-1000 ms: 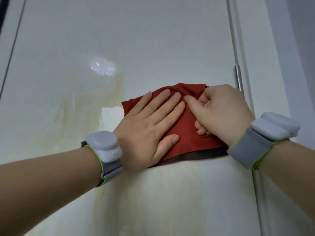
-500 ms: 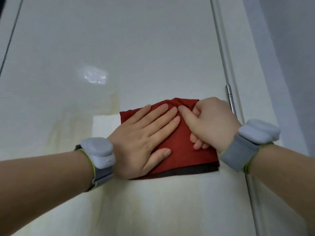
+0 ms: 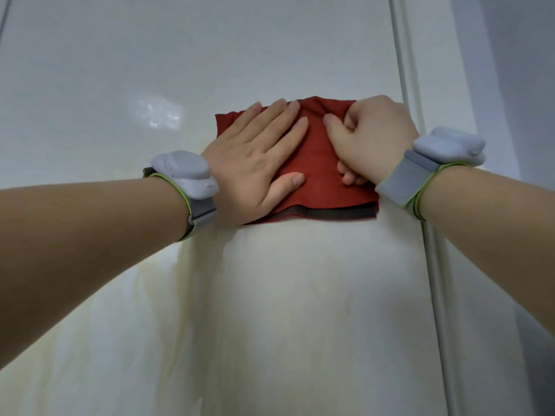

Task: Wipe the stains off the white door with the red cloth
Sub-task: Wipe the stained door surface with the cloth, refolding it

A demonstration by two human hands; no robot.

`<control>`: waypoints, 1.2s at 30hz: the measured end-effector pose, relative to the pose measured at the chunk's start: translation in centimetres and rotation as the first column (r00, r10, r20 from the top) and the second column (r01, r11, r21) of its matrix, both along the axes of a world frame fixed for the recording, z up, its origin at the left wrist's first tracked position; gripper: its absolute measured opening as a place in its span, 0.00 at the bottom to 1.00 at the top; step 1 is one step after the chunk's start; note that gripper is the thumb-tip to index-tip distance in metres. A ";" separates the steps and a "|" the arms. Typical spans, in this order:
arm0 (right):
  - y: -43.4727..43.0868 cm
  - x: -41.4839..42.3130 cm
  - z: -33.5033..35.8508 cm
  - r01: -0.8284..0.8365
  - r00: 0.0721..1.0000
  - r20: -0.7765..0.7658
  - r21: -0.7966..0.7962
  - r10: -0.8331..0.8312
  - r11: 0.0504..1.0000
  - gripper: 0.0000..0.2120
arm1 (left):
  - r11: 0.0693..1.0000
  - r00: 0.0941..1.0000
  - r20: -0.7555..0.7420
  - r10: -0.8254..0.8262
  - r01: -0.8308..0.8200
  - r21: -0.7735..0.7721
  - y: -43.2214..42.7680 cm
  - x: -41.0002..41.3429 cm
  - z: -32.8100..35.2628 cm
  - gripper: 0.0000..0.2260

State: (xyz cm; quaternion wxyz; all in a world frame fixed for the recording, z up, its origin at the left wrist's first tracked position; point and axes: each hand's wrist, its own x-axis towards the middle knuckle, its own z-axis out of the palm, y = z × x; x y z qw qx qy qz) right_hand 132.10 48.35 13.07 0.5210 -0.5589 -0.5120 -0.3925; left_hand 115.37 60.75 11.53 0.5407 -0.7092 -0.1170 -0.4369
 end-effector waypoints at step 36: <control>-0.4 2.9 -14.6 -0.114 0.994 0.010 0.078 0.113 0.990 0.21 | 0.999 0.998 -0.066 -0.021 0.018 -0.041 -1.5 1.7 -13.1 0.29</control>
